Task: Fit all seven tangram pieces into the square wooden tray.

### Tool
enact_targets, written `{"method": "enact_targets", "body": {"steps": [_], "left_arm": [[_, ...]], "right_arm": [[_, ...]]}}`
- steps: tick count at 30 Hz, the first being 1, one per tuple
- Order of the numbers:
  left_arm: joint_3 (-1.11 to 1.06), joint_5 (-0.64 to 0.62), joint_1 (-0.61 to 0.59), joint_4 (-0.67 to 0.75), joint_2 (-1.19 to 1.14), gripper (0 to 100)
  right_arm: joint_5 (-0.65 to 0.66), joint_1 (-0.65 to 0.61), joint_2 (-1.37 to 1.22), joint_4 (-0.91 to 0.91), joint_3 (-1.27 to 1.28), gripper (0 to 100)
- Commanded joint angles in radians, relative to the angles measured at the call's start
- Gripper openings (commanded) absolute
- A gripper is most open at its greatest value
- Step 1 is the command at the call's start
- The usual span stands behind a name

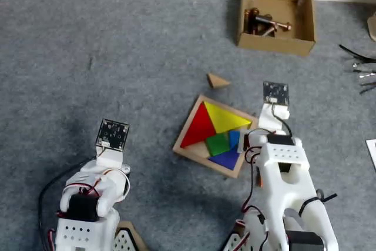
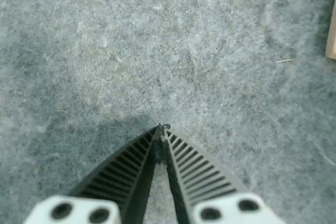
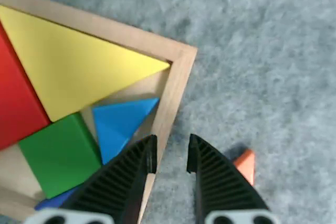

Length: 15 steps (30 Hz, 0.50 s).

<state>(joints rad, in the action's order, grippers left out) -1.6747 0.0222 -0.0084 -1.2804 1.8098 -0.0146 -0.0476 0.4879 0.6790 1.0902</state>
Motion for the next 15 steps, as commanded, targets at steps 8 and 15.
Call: {"method": "enact_targets", "body": {"steps": [8,15], "left_arm": [[-0.021,-0.003,-0.015,-0.003,0.015,1],[-0.021,-0.003,-0.015,-0.003,0.015,1]], "right_arm": [[0.021,-0.084,0.044,-0.081,-0.061,9.2],[0.023,-0.120,0.033,-0.110,-0.059,9.2]]}}
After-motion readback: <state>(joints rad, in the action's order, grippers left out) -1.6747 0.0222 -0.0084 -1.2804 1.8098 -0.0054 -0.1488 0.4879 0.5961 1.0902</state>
